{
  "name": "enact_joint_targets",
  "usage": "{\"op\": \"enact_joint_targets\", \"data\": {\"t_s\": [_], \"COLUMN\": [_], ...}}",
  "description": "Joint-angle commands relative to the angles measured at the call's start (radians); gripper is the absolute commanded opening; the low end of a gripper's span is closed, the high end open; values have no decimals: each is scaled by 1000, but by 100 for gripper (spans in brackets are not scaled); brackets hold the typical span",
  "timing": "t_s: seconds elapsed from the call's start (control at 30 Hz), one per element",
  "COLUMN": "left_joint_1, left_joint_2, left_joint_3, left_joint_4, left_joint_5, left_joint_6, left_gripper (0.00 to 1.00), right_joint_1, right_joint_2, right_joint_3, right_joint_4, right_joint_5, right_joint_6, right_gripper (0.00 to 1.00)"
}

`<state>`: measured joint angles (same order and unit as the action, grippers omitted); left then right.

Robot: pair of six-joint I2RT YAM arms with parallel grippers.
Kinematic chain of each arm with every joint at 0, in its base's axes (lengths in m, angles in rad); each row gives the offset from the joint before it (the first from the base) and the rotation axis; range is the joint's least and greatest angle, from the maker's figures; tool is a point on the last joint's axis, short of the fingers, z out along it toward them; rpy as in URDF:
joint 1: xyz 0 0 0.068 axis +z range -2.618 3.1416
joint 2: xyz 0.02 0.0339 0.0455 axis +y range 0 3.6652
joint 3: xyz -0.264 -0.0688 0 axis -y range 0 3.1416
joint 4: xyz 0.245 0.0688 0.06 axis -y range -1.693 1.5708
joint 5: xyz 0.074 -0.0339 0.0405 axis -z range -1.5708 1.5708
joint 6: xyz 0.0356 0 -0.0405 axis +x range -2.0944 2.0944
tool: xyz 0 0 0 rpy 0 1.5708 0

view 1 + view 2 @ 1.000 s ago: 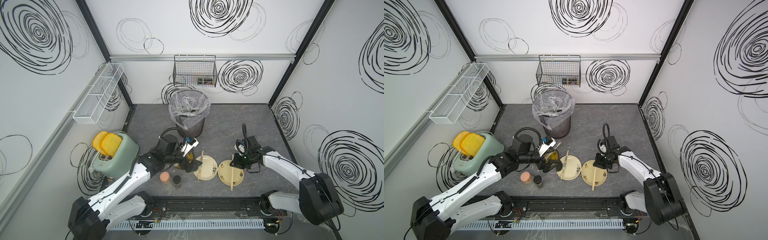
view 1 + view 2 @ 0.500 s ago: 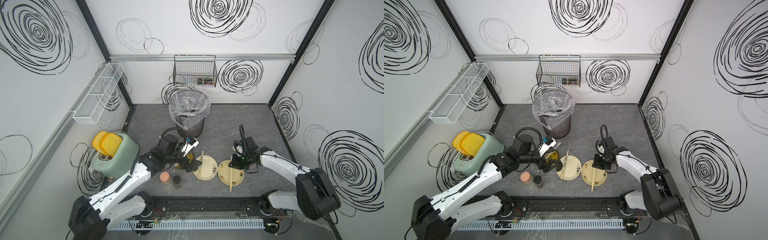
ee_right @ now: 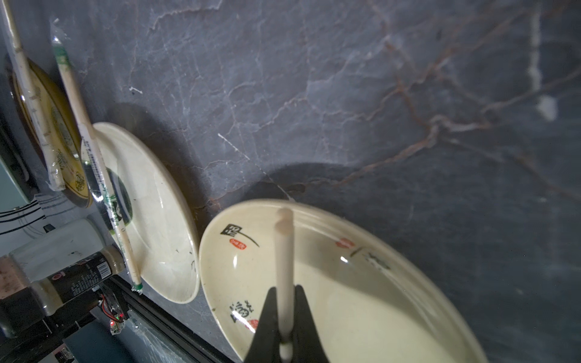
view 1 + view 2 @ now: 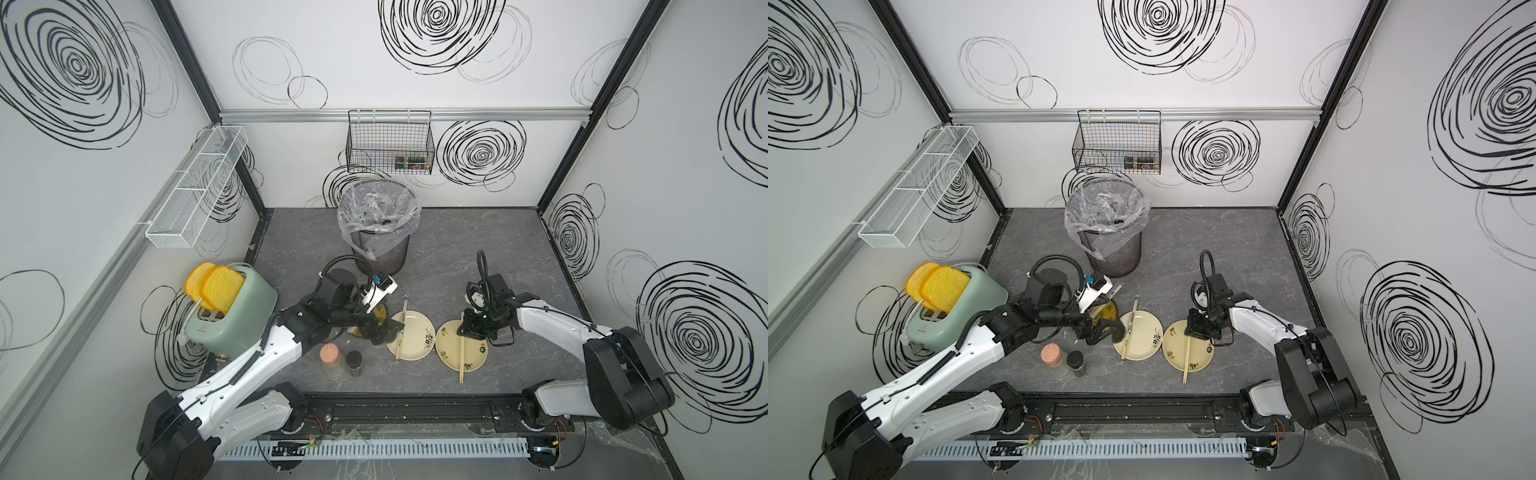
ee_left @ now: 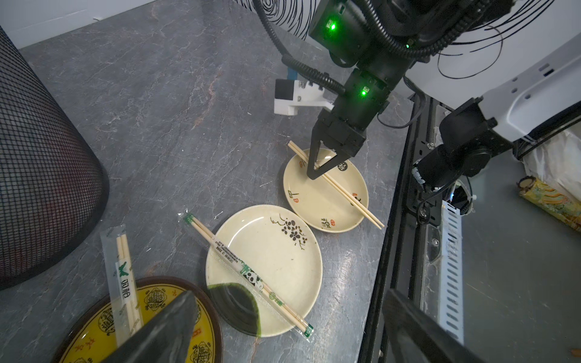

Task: Remove the packaging of disposable chopsticks
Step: Place the disposable chopsticks on the plate.

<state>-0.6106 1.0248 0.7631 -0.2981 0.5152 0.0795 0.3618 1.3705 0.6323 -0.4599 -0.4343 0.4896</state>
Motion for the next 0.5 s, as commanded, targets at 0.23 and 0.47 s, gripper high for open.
{"op": "enact_joint_targets", "data": {"t_s": [0.23, 0.47], "left_joint_1": [-5, -5], "left_joint_2": [-9, -8], "left_joint_3": [4, 5], "left_joint_4": [-8, -9], "left_joint_5": [9, 10], "left_joint_6": [19, 19], "left_gripper": [96, 96], "right_joint_1": [-19, -18], "right_joint_2": [40, 58], "right_joint_3": [-19, -19], "right_joint_4": [27, 28], "right_joint_5": [-4, 11], "right_joint_6": [-17, -24], "right_gripper": [9, 13]}}
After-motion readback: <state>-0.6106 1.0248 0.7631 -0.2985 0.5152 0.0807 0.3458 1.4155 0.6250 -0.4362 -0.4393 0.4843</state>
